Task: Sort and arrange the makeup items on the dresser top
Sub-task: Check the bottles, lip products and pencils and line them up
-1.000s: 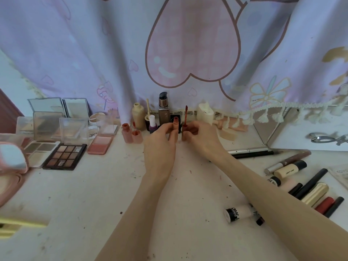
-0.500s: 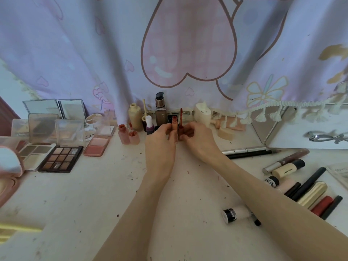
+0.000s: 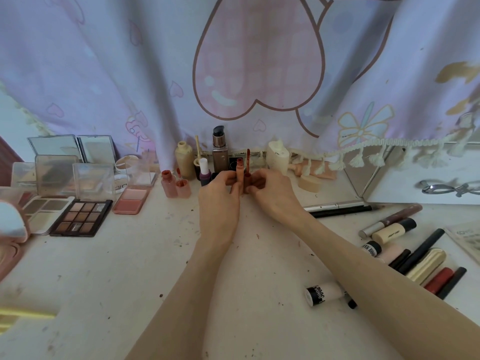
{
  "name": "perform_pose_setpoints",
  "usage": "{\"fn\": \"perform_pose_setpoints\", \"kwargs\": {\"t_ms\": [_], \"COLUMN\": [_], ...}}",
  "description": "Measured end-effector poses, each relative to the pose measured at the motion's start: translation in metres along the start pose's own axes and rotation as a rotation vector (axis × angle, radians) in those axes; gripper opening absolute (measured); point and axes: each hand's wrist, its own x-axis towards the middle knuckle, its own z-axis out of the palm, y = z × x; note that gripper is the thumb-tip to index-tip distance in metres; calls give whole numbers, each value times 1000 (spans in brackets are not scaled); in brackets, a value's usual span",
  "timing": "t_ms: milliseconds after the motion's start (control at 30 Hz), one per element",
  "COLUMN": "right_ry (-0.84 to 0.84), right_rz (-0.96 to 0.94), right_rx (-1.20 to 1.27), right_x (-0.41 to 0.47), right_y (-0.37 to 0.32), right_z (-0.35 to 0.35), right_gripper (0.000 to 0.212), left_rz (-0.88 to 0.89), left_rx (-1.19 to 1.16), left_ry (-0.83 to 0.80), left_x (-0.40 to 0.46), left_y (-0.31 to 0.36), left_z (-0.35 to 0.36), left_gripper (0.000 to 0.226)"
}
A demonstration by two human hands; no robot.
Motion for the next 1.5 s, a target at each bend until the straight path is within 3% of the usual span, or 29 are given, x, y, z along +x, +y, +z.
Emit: {"fn": "perform_pose_setpoints", "kwargs": {"t_ms": [400,567,633,800,900,1100,1233,1367,1500], "right_ry": [30,97,91,8,-8,-34,-85,-106,-34], "right_rz": [53,40,9,-4,10,-39,-71,-49,-101], "right_rx": [-31,-9,-31,-234,-259,-415,-537,-529,-455], "right_x": [-8,-28,-40,-77,-103,-134,-138,-135,-126], "right_y": [-4,-4,-1,16,30,48,51,57,59], "right_z": [-7,-35,-53,-100,-125,-145,-146,-141,-135], "right_gripper": [24,13,6,18,17,19,25,28,25], "left_rz": [55,126,202,280,282,211,214,232,186], "left_rx": [63,224,271,259,206,200,251,292,189], "left_ry": [57,59,-82,-653,-768,-791,-778,-742,-699], "left_x": [-6,-21,-28,-57,-74,-89,-90,-86,-73], "left_y": [2,16,21,42,56,77,84,84,76], "left_z": [-6,-17,-19,-15,-7,20,31,34,23], "left_gripper": [22,23,25,25,24,35,29,24,22]}}
